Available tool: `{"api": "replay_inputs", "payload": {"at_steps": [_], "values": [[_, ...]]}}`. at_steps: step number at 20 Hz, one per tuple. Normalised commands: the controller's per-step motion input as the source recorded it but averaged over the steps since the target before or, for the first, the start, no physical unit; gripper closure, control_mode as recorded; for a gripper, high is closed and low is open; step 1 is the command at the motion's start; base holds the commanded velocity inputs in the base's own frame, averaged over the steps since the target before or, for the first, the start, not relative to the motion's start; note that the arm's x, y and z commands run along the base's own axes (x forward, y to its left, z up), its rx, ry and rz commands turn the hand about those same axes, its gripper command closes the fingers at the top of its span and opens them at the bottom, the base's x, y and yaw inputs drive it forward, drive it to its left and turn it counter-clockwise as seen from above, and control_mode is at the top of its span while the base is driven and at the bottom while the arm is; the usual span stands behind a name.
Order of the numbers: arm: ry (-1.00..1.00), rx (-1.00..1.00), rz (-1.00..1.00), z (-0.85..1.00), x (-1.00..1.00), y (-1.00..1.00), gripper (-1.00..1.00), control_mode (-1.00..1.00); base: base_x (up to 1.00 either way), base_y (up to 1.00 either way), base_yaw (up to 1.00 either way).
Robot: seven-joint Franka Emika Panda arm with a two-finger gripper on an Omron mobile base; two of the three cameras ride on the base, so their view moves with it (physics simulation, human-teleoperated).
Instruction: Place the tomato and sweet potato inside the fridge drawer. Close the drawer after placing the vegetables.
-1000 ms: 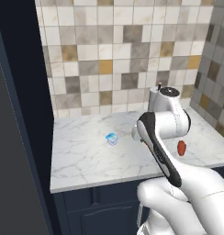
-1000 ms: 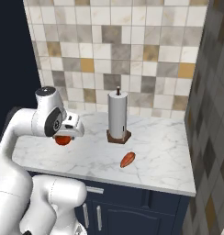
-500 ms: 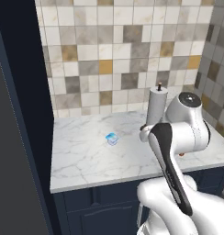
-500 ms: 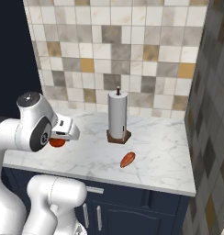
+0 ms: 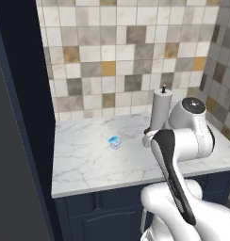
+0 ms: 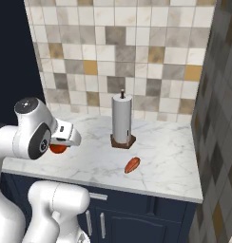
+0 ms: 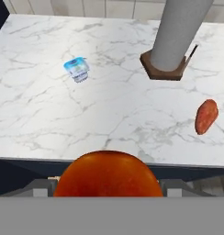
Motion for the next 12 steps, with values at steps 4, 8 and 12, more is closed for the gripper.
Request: {"api": "replay_inputs", "payload": {"at_steps": [4,8,12], "values": [[-0.03,0.00,0.00,-0.02,-0.18,-0.09,1.00,1.00,-0.44,-0.19,0.00],[0.00,0.00,0.00,0.00,0.00,0.00,1.00,1.00,-0.95,-0.22,-0.02],[0.00,0.00,0.00,0.00,0.00,0.00,1.00,1.00,-0.94,-0.02,0.00]]}}
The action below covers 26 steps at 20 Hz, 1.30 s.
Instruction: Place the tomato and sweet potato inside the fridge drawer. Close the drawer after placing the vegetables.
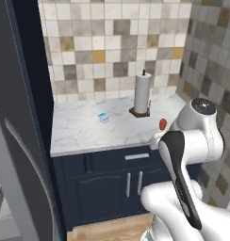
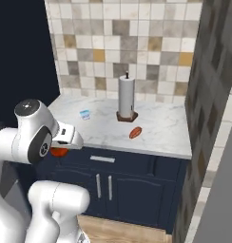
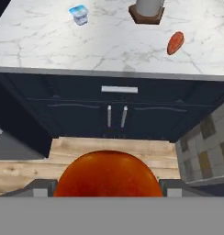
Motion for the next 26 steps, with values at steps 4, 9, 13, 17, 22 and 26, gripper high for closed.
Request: {"api": "replay_inputs", "payload": {"at_steps": [4,9,13,17,22,26], "values": [[0.00,0.00,0.00,0.00,0.00,0.00,1.00,1.00,-0.94,-0.01,0.12],[0.00,0.00,0.00,0.00,0.00,0.00,1.00,1.00,-0.85,0.00,0.24],[0.00,0.00,0.00,0.00,0.00,0.00,1.00,1.00,-0.77,0.01,0.39],[0.00,0.00,0.00,0.00,0.00,0.00,1.00,1.00,-0.68,0.04,0.43],[0.00,0.00,0.00,0.00,0.00,0.00,1.00,1.00,-0.41,0.28,0.42],[0.00,0.00,0.00,0.00,0.00,0.00,1.00,1.00,-0.06,0.52,0.35]]}}
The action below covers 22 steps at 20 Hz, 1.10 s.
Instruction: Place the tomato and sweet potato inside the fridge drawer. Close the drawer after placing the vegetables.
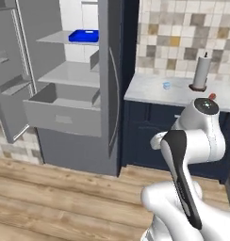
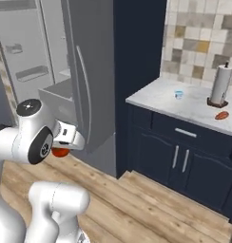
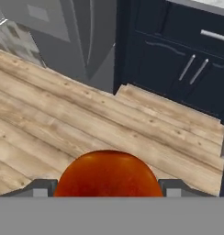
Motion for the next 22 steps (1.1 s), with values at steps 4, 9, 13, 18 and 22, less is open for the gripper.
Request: {"api": "replay_inputs", "payload": {"at_steps": [4,9,13,18,22], "values": [[0.00,0.00,0.00,0.00,0.00,0.00,1.00,1.00,0.04,0.67,0.29],[0.00,0.00,0.00,0.00,0.00,0.00,1.00,1.00,0.20,0.80,0.17],[0.00,0.00,0.00,0.00,0.00,0.00,1.00,1.00,0.23,0.61,0.03],[0.00,0.00,0.00,0.00,0.00,0.00,1.00,1.00,0.54,0.72,-0.07],[0.00,0.00,0.00,0.00,0.00,0.00,1.00,1.00,0.61,0.69,-0.19]]}}
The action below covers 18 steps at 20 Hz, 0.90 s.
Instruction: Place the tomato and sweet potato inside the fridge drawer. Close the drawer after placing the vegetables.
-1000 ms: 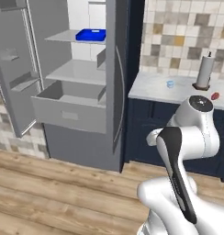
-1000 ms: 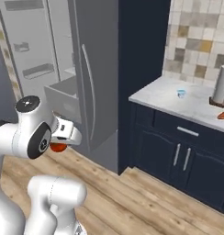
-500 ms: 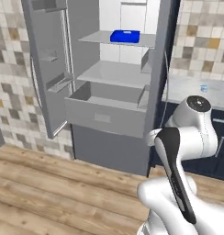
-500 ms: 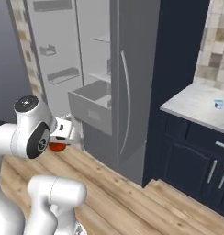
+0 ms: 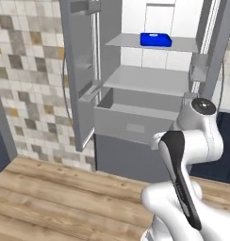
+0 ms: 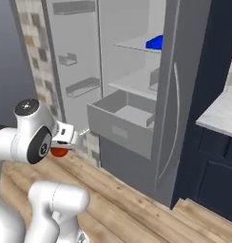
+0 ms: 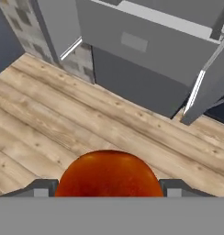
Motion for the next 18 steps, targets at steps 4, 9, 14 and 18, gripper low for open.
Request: {"api": "replay_inputs", "payload": {"at_steps": [4,9,14,18], "values": [[0.00,0.00,0.00,0.00,0.00,0.00,1.00,1.00,0.58,0.19,-0.25],[0.00,0.00,0.00,0.00,0.00,0.00,1.00,1.00,0.54,0.02,-0.34],[0.00,0.00,0.00,0.00,0.00,0.00,1.00,1.00,0.55,0.32,-0.36],[0.00,0.00,0.00,0.00,0.00,0.00,1.00,1.00,0.59,0.55,-0.28]]}}
